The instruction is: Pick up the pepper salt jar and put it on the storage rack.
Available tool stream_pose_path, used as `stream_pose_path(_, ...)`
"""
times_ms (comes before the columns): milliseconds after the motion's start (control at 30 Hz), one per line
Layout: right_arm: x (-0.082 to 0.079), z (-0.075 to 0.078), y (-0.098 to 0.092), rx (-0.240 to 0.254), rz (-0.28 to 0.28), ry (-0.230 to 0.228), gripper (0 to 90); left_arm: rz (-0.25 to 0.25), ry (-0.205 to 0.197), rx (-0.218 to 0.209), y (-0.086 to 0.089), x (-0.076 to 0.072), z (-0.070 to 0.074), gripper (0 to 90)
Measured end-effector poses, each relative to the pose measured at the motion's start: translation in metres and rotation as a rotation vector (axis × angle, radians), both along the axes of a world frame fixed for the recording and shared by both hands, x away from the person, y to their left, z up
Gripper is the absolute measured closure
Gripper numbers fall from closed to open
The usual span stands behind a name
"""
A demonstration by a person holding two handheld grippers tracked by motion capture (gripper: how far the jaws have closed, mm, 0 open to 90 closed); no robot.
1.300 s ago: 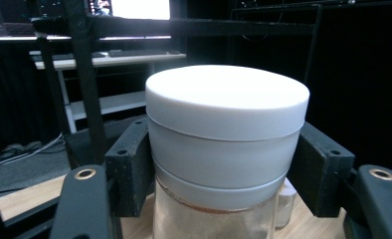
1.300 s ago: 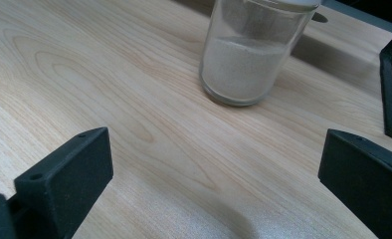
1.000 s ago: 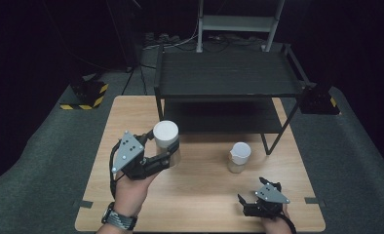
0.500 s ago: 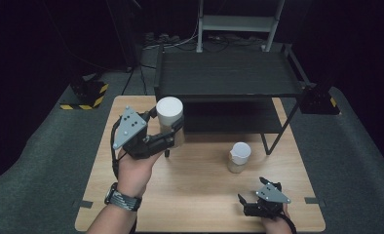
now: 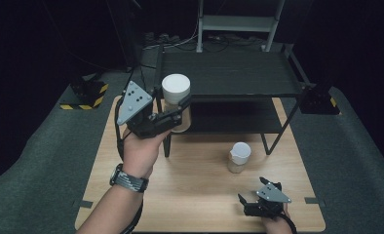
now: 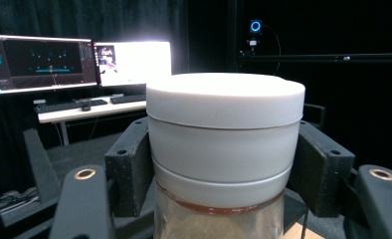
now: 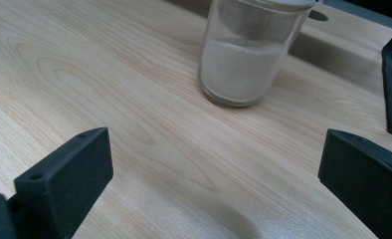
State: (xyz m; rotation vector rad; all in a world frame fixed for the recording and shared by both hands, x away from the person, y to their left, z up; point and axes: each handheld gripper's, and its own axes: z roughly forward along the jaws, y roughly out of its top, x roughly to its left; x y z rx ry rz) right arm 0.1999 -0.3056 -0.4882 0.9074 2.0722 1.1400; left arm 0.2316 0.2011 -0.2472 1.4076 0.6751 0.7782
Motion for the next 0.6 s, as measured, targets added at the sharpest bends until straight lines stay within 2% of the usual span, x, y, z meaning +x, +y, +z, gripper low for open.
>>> stream_pose_path(267, 0.000, 0.000, -0.001, 0.005, 0.000, 0.000, 0.0, 0.013, -0.015, -0.017, -0.008, 0.012, 0.011, 33.9)
stream_pose_path(600, 0.000, -0.001, -0.002, 0.011, 0.001, -0.002, 0.0, 0.035, -0.026, -0.033, -0.021, 0.035, 0.020, 33.9)
